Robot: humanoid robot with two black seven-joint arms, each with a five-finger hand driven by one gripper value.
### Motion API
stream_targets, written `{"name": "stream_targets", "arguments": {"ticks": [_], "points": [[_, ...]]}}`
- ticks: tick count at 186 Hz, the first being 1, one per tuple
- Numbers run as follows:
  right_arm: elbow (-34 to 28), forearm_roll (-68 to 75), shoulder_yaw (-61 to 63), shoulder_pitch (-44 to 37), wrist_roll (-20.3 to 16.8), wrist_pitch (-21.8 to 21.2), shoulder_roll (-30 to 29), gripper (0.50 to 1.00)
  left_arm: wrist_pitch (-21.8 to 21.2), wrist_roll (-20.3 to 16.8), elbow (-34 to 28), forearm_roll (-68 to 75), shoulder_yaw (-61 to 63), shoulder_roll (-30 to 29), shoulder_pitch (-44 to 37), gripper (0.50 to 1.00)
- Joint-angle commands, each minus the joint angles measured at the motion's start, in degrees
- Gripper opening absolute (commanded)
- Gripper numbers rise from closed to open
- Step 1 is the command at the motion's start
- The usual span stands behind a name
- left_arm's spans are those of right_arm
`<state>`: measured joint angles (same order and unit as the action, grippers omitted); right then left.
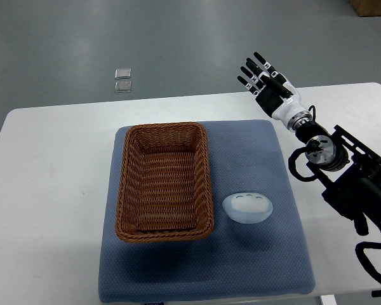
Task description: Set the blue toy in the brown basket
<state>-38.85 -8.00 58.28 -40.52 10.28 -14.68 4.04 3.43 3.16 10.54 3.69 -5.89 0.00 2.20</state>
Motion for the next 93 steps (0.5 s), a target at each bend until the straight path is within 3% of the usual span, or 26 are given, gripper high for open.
{"name": "stream_targets", "arguments": {"ticks": [1,64,93], "points": [[0.0,0.0,0.0,-0.1,0.0,0.0,0.0,0.909,0.0,0.0,0.0,0.0,0.0,0.0,0.0,1.000],[-0.5,-3.3,-2.1,-1.1,-0.4,-2.5,1.4,0.909,0.0,0.0,0.0,0.0,-0.1,0.0,0.0,1.000],[-4.7,-16.0,-9.7,-3.7,-0.7,-7.6,9.0,0.909,0.0,0.0,0.0,0.0,-0.1,0.0,0.1,1.000]]}}
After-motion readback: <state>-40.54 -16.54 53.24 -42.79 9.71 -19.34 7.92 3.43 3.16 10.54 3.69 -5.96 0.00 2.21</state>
